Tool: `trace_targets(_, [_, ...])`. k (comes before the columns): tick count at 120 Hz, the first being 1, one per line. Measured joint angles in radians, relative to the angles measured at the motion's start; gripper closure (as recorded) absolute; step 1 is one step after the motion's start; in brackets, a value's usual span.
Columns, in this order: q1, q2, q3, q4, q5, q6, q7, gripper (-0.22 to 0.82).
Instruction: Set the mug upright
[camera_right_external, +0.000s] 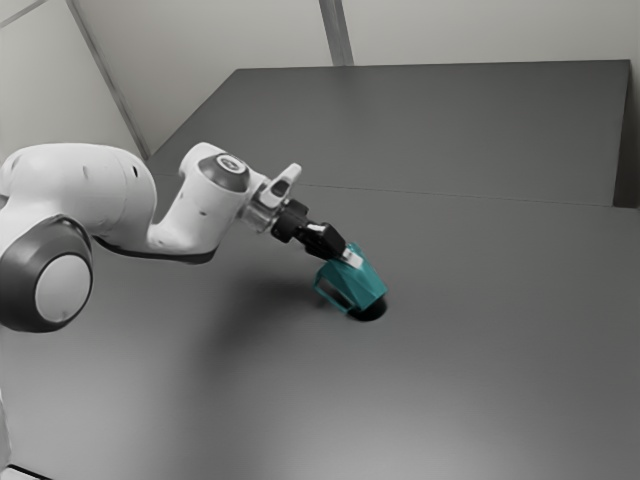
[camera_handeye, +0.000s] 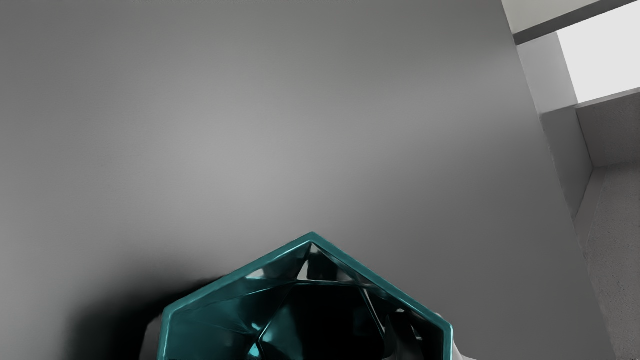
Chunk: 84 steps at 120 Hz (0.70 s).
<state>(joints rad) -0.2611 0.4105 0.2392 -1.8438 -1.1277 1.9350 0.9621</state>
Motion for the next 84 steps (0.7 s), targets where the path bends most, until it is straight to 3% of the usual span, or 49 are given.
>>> trace_targets(39, [-0.064, -0.094, 0.004, -0.002, 0.147, 0.030, -0.098, 0.79])
trace_targets(84, [-0.111, -0.111, 0.005, 0.038, 0.492, 0.151, -0.190, 0.79])
